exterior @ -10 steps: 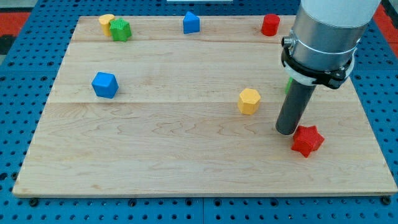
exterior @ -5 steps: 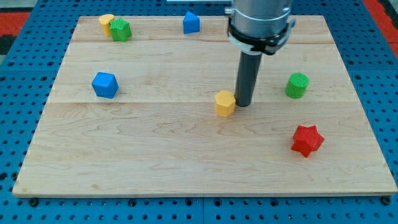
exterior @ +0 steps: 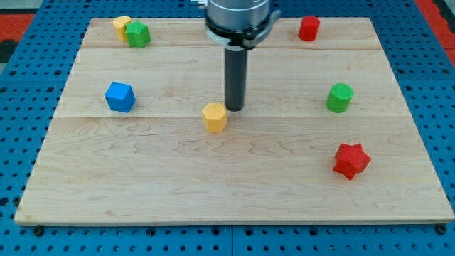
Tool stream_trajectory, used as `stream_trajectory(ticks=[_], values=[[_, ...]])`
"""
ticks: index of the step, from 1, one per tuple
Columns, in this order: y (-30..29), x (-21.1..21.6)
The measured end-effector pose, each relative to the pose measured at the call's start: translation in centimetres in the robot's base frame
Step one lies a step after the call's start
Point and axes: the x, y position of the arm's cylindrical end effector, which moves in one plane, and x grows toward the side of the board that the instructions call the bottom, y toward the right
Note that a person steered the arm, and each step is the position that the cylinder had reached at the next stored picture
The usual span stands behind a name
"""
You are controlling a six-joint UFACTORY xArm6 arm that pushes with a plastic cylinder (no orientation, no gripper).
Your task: Push the yellow hexagon diagonally to the bottom right side of the blue cube
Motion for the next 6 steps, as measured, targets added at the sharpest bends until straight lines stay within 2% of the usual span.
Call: stream_trajectory(ticks=[1, 2, 3, 4, 6], values=[[-1.4, 1.5], [-1.9, 5.4], [-2.5, 1.3], [-4.4, 1.4], [-4.7, 6.2]])
